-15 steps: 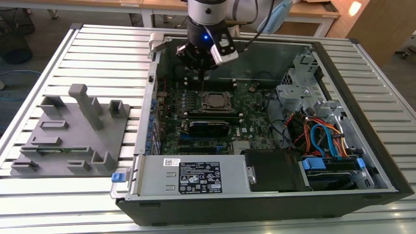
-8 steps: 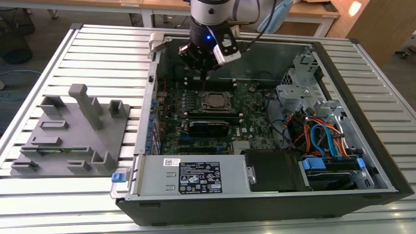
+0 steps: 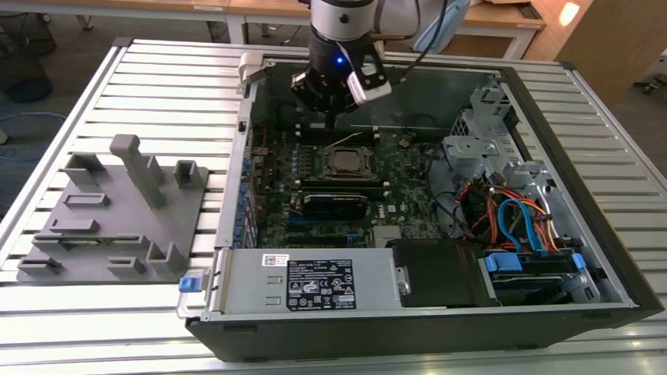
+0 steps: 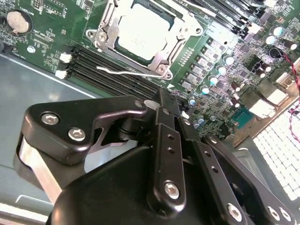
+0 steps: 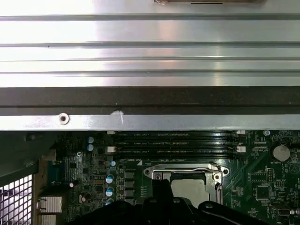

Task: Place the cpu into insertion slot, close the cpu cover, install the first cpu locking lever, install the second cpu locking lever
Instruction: 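Install the first cpu locking lever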

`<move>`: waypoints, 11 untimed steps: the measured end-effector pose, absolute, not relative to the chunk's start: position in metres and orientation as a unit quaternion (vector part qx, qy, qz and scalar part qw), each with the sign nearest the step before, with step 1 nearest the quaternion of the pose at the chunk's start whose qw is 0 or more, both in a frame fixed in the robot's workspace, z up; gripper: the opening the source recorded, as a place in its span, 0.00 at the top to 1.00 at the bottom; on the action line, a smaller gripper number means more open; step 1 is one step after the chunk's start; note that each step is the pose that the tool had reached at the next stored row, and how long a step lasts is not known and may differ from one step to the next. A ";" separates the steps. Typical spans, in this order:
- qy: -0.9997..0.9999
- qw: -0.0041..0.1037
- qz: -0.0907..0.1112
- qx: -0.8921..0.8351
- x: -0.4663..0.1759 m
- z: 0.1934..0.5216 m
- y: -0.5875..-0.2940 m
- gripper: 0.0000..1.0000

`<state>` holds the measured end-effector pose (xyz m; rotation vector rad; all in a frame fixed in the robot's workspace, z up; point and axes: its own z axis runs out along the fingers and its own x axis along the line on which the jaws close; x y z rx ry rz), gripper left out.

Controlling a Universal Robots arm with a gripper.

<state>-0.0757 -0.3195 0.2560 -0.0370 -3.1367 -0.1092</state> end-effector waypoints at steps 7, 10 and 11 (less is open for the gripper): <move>-0.997 0.002 -0.073 -0.012 -0.075 0.253 -0.321 0.90; -0.997 0.002 -0.073 -0.012 -0.074 0.251 -0.321 0.90; -0.997 0.002 -0.073 -0.012 -0.073 0.250 -0.321 0.90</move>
